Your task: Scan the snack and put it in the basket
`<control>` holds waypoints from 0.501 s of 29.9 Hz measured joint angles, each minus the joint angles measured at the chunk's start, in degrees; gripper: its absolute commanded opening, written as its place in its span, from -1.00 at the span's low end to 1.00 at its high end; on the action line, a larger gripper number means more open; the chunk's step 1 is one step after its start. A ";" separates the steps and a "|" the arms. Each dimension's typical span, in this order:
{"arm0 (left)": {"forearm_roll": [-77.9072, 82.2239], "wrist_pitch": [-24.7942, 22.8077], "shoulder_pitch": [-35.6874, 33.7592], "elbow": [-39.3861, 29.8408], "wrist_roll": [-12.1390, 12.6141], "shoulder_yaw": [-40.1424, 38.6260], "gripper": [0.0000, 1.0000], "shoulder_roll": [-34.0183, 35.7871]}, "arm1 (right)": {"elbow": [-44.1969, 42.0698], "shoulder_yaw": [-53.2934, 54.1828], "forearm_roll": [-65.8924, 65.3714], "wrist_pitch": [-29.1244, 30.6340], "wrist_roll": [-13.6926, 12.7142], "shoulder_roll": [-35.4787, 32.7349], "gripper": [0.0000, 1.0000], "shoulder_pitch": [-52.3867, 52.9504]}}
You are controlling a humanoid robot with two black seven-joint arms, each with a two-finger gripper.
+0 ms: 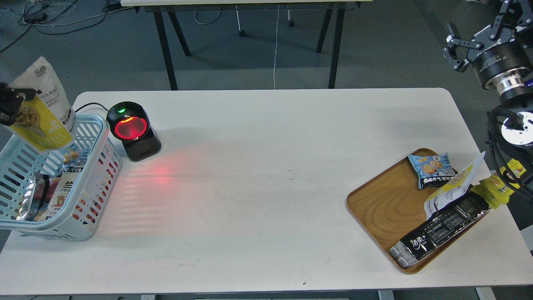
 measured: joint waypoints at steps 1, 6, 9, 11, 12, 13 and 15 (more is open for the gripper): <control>0.00 1.10 0.00 -0.02 0.00 1.72 -0.84 0.13 | -0.08 0.01 -0.03 0.10 0.00 0.00 0.97 0.01; -0.42 5.35 -0.02 -0.09 0.00 5.18 0.22 0.06 | -0.97 0.05 -0.06 1.15 0.00 -0.41 0.97 0.17; -4.90 6.28 -0.38 -0.12 0.00 5.01 0.82 -0.30 | -1.76 0.05 -0.06 1.59 0.00 -0.34 0.97 0.18; -10.64 6.42 -0.69 -0.12 0.00 4.82 0.97 -0.34 | -1.88 0.05 -0.05 1.69 0.00 -0.21 0.97 0.17; -14.04 6.34 -0.81 -0.12 0.00 4.80 0.99 -0.33 | -1.89 0.05 -0.03 1.70 0.00 -0.18 0.97 0.18; -16.70 6.26 -0.94 -0.09 0.00 4.78 0.99 -0.31 | -1.88 0.05 -0.02 1.71 0.00 -0.16 0.97 0.21; -22.01 6.25 -1.96 0.11 0.01 4.69 0.99 -0.23 | -1.88 0.05 0.00 1.75 0.00 -0.16 0.97 0.27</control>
